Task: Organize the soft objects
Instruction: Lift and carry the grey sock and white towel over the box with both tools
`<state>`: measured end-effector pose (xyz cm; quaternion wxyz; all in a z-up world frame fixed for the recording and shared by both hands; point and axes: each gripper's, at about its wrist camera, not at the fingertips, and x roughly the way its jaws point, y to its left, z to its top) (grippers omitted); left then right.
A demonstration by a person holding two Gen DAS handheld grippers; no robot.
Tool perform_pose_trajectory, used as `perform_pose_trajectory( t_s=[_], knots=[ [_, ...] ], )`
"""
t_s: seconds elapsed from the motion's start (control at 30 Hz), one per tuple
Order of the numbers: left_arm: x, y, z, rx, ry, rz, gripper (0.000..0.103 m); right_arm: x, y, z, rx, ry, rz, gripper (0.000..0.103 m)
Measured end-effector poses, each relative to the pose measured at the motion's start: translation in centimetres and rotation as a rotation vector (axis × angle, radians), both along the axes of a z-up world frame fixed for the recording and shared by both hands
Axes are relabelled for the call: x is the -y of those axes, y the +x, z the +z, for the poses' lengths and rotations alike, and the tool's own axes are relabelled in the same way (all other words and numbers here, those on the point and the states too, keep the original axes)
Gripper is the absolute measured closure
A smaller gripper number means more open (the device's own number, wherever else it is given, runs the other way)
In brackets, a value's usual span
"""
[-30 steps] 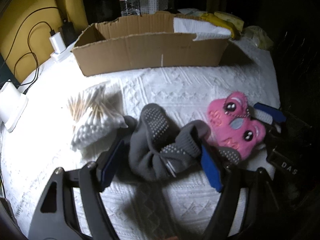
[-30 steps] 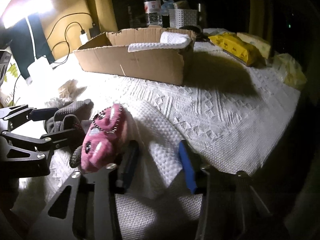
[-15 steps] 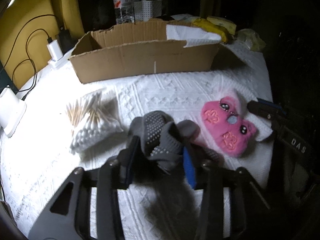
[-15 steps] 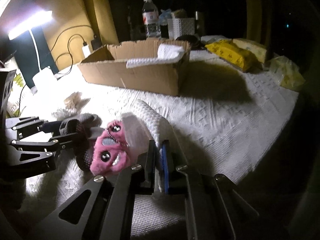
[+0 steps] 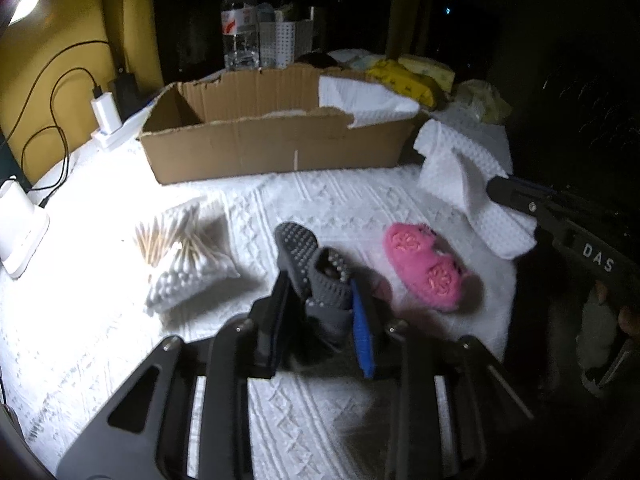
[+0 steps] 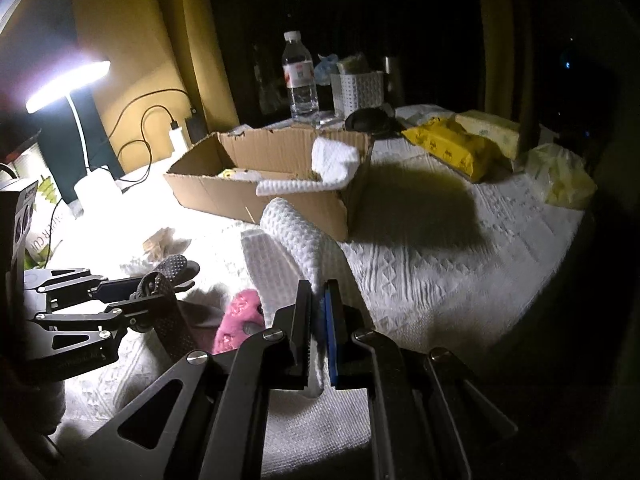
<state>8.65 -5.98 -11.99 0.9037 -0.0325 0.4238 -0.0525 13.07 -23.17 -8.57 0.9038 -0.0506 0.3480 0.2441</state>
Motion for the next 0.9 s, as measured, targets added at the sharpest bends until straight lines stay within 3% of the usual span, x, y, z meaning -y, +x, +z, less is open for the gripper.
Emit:
perform_pose_trajectory(
  t_s=[0.9],
  knots=[
    [-2.6, 1.8, 5.7, 0.126, -0.019, 0.021, 0.074, -2.5, 1.0, 3.1, 0.054, 0.003, 0.023, 0.096]
  ],
)
